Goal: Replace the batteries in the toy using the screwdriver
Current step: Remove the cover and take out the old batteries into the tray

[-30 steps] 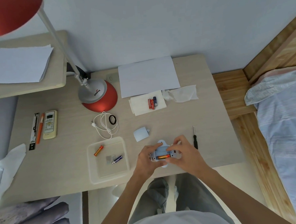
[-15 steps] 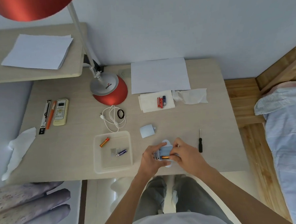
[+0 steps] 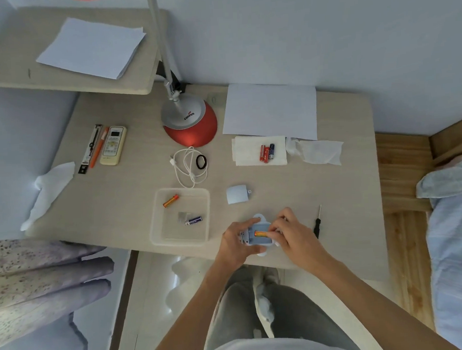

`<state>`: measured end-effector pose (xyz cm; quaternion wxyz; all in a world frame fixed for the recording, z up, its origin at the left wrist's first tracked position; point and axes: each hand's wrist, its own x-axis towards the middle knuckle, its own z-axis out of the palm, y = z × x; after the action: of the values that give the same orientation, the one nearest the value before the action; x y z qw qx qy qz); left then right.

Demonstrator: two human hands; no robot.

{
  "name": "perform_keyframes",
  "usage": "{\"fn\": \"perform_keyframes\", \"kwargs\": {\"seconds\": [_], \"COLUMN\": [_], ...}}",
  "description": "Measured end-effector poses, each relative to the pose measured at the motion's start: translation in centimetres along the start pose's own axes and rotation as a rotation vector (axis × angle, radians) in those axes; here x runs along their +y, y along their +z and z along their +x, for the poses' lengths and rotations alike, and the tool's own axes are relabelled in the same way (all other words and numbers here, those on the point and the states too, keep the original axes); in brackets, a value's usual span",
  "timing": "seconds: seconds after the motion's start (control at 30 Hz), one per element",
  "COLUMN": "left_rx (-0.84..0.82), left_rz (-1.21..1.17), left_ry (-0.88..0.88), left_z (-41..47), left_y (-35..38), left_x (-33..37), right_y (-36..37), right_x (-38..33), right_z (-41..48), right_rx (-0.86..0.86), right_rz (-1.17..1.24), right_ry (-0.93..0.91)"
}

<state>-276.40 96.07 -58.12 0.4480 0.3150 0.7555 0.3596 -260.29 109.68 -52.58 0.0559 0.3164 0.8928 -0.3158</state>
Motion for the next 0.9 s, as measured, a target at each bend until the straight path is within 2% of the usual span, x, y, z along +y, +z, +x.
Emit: {"fn": "perform_keyframes", "kwargs": {"seconds": [0.27,0.43,0.7,0.9], "left_rx": [0.102,0.148,0.224,0.229], "left_rz": [-0.094,-0.151,-0.201,-0.189], "left_ry": [-0.069,-0.092,-0.088,-0.089], "left_z": [-1.7,-3.2,-5.1,-5.8], "left_y": [0.3,0.6,0.6,0.5], "left_x": [-0.4,-0.4,-0.6,-0.8], "right_y": [-1.6,-2.1,-1.7,0.2], "right_x": [2.9,3.5,-1.7,-7.4], "right_z": [0.5,3.2,10.1,14.9], "right_rx": [0.099,0.043,0.001,-0.023], "right_rz": [0.115,0.300,0.455,0.329], "right_ry": [0.041,0.130,-0.012,-0.234]}}
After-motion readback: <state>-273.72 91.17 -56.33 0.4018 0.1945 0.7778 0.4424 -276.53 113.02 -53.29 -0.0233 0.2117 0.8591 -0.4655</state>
